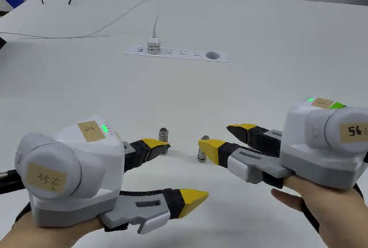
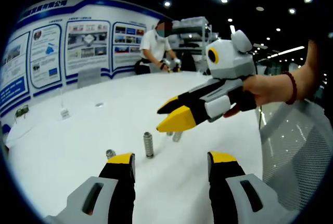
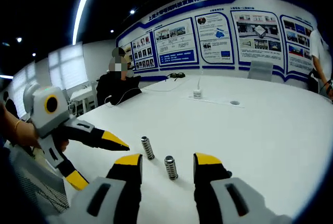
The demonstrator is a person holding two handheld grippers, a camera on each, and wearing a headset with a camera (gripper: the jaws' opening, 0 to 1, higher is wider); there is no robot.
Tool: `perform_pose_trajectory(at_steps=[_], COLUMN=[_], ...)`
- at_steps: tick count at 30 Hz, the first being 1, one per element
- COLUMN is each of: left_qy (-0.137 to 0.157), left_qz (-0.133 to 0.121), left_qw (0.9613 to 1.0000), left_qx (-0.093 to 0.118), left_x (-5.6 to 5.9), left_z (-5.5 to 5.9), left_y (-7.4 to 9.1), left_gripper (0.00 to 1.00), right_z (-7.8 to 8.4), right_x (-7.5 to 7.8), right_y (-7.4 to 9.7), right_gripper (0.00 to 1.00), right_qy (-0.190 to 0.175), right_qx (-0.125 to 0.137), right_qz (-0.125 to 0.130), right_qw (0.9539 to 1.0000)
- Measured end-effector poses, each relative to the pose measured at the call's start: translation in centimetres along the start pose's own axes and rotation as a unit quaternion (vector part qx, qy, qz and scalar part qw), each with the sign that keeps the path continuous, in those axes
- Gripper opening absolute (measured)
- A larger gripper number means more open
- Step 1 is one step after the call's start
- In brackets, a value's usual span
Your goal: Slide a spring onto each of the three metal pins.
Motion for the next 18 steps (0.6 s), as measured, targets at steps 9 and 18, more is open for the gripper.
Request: perform_pose_trajectory(at_steps=[9,18], left_qy=[-0.017,-0.036], left_qz=[0.005,0.012], left_qw=[0.9998,0.9990], left_qx=[-0.007,-0.023], left_x=[0.6,1.2], left_z=[-0.5,-0.7], left_y=[-1.7,-3.3], left_gripper=[0.55,0.51], right_z=[-0.7,-0.1], right_x=[1.0,1.7], right_y=[2.7,5.1], right_gripper=[0.45,0.48], right_qy=[-0.008,0.000], right_qx=[0.011,0.008], right_qz=[0.013,0.020], right_qw=[0.9998,0.9998])
Point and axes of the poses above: the centre of the closed fingertips' face, and the gripper's own axes: y roughly backward along the fingers, x roughly to its right, z roughly out of its underside, the point moved 8 cm from there along y, roughly backward along the fingers, and after that the axes turned 12 degrees about y, right-handed, at the moved point
